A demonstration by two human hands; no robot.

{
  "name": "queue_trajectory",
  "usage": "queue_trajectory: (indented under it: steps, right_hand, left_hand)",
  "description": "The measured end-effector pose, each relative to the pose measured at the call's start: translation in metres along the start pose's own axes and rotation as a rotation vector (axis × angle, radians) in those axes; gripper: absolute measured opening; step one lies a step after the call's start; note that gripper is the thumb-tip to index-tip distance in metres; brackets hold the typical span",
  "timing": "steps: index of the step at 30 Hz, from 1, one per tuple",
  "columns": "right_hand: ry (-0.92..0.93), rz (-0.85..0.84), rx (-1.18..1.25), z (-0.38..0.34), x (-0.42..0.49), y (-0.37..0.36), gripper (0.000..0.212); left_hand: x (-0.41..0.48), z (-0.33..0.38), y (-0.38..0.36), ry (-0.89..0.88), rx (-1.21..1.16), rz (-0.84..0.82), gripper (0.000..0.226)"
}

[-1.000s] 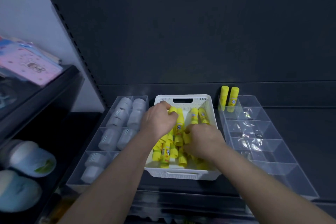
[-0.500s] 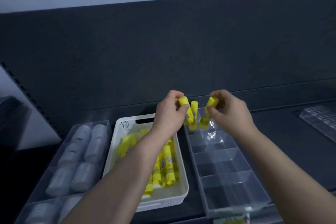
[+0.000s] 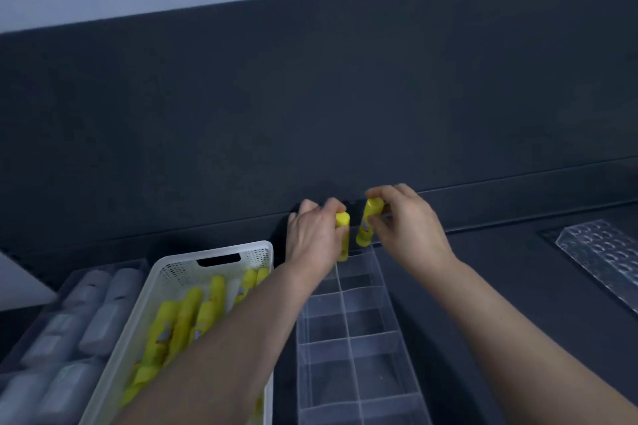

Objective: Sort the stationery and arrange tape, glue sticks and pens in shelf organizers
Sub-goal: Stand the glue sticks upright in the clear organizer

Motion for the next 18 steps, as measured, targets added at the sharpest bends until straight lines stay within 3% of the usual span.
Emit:
queue_trajectory:
  steps: [7, 13, 18]
  right_hand:
    - [0.015, -0.138, -0.038, 0.006, 0.01, -0.029, 0.037]
    - [0.018, -0.221, -0.115, 0.01, 0.011, -0.053, 0.035]
    - [0.027, -0.16, -0.235, 0.008, 0.005, -0.054, 0.039]
  left_hand:
    - [-0.005, -0.007, 0.006, -0.01, 0.073, 0.056, 0.04]
    - [-0.02, -0.018, 0.035, 0.0, -0.009, 0.182, 0.02]
    - [-0.034, -0.032, 0.055, -0.039, -0.053, 0.244, 0.02]
Point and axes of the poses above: each hand's wrist, its own x-axis towards the middle knuckle, its own y-axis out of the back of the hand, z = x × y, the point moved 7 cm from there along x, towards the middle knuckle, and after that the axes turned 1 degree about y, right-handed, at the moved point
